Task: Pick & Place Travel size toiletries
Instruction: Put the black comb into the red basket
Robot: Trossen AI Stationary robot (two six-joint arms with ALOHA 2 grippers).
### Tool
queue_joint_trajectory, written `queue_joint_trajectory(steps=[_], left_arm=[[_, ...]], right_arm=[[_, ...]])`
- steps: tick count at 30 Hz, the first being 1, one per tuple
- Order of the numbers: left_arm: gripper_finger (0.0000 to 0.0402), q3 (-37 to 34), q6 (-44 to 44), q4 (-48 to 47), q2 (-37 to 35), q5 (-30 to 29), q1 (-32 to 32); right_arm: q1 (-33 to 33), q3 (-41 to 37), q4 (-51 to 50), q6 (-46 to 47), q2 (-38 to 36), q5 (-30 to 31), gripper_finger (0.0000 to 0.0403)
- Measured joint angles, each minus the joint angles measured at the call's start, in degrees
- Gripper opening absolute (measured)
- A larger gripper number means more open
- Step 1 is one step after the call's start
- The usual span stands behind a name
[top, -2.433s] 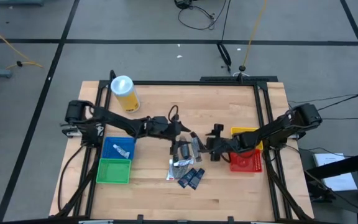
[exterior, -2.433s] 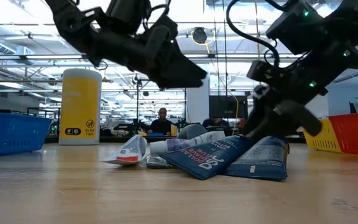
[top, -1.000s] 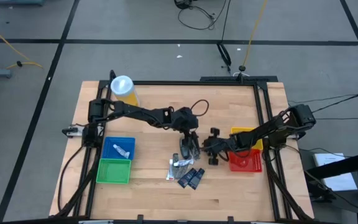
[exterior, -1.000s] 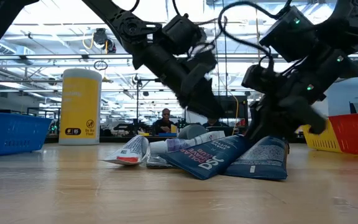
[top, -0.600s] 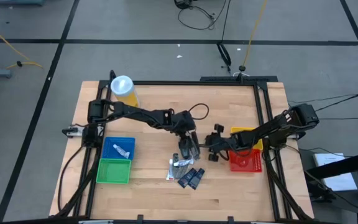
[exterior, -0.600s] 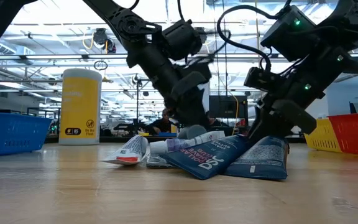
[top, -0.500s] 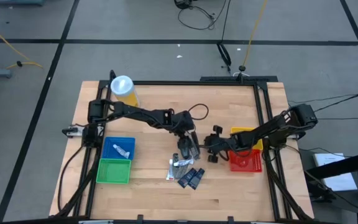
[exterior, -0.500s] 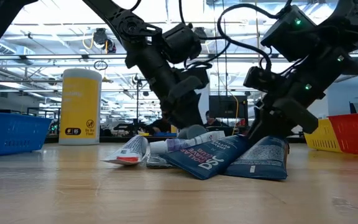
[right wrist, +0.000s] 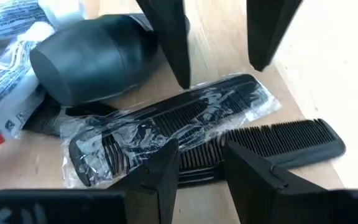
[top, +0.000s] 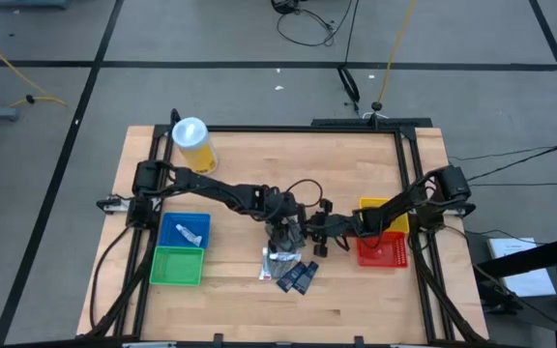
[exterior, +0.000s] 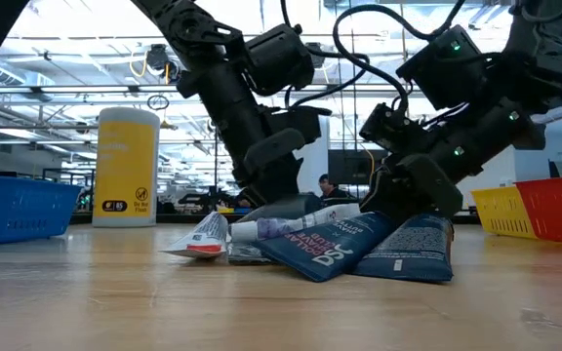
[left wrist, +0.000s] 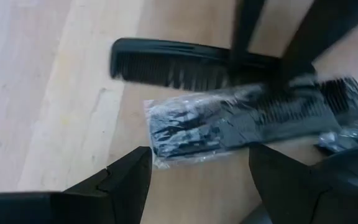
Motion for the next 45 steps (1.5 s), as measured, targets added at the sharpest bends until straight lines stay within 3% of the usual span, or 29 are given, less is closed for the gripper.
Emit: queue_joint_trajectory(steps=[13,25,29,38,42,45], left_arm=[[0.0266,0.0,-0.1,-1.5,-3.8,-0.1,-1.5],[0.0266,0.0,2.3,3.4,-4.5,-3.6,-1.5],[0.0266,0.0,3.9,4.6,-4.4,-4.7,-1.4],[0.0266,0.0,6.8,14.6,-0.3,-3.3,-1.5],[0.0266,0.0,7.6,17.6,1.8,-3.3,-1.5],[0.0266,0.0,8.2,19.8,3.5,-3.4,-0.8]], right_arm=[[0.3,-0.2,-20.1,1.8,-11.3,6.0,0.0109],[5.2,-0.2,-21.0,1.5,-14.0,6.0,0.0105],[5.5,-0.2,-19.0,1.5,-13.7,6.0,0.0134],[6.8,-0.1,-15.4,-3.8,-11.0,3.1,0.0258],[8.9,-0.3,-14.9,-6.9,-9.7,3.5,0.0277],[10.5,-0.2,-14.3,-7.5,-9.8,7.4,0.0275]])
